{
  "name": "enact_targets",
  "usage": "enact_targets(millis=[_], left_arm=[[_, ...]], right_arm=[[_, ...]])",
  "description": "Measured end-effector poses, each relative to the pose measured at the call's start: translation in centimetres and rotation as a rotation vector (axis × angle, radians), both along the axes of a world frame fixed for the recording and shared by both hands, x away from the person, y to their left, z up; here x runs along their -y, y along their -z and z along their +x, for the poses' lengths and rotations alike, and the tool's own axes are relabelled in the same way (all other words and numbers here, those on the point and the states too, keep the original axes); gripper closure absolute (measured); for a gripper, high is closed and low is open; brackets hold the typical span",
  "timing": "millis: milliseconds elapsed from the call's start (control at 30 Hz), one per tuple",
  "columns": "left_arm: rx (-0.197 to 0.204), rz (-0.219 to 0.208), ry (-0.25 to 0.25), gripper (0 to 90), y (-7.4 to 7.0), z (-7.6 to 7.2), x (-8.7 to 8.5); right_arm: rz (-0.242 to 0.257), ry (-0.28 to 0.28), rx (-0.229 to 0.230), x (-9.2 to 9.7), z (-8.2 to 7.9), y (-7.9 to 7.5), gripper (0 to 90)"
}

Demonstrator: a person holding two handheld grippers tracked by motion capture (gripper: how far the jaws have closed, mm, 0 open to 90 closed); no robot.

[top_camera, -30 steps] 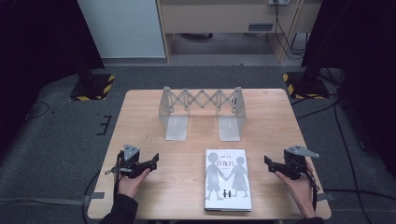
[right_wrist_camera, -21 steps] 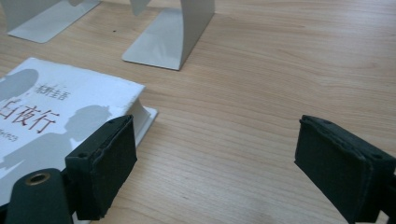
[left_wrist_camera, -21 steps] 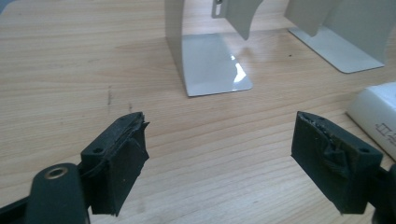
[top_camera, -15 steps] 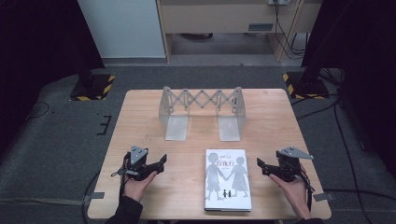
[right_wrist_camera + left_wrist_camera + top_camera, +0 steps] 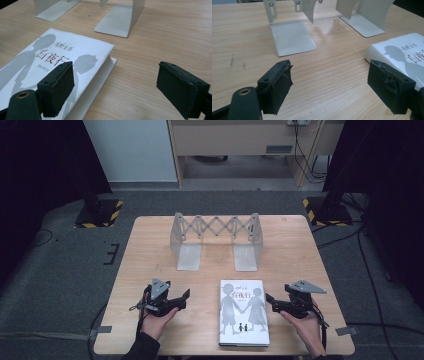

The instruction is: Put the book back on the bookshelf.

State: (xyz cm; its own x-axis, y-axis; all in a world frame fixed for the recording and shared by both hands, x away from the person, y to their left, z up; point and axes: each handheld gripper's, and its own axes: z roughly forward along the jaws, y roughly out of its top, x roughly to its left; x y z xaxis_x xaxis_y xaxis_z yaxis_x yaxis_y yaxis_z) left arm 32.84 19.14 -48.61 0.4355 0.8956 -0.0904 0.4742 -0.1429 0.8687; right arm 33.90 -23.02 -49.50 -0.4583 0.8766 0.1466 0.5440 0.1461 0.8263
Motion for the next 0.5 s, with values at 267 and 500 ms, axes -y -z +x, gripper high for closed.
enact_targets(millis=[267, 500], left_arm=[[-0.007, 0.000, 0.044, 19.4, 0.2, -0.2, 1.6], [-0.012, 0.006, 0.080, 19.6, 0.5, -0.5, 3.2]], right_arm=[[0.001, -0.027, -0.016, -0.9, -0.2, 0.3, 14.5], [0.016, -0.059, -0.023, -1.7, -0.3, 0.7, 15.1]])
